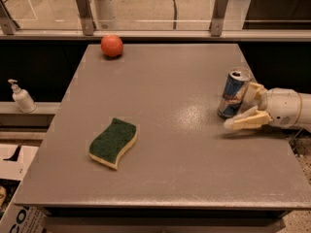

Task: Place redbull can upright

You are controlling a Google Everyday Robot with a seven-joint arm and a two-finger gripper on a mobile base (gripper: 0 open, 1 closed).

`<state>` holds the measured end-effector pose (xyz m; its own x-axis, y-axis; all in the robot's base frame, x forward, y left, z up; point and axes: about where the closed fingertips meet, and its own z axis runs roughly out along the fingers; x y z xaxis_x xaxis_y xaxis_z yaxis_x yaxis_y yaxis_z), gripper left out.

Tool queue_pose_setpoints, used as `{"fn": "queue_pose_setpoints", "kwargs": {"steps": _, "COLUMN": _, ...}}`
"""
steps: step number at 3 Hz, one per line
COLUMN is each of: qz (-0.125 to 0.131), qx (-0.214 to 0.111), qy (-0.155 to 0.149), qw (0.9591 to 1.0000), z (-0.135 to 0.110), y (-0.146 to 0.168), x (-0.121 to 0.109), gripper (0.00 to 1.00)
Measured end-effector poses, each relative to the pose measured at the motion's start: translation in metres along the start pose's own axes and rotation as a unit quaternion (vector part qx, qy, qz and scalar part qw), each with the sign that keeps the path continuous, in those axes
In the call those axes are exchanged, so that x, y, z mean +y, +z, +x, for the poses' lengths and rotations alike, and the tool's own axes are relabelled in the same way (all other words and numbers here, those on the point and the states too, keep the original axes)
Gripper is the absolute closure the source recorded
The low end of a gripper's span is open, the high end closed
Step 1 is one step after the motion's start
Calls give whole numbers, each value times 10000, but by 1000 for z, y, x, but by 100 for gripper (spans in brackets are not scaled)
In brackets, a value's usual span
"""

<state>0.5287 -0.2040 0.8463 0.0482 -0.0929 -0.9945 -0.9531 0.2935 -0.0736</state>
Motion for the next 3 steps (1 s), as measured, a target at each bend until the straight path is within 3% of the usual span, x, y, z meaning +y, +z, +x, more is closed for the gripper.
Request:
{"fn": "queue_pose_setpoints", "kwargs": {"steps": 2, "qz": -42, "qx": 105, "qy": -160, "qw": 9998, "z": -14, "y": -9, "x": 3, "gripper": 0}}
{"fn": "queue_pose_setpoints", "kwargs": {"steps": 3, "qz": -59, "qx": 358, "qy": -389, "qw": 9986, "z": -26, "y": -28, "x": 12, "gripper": 0}}
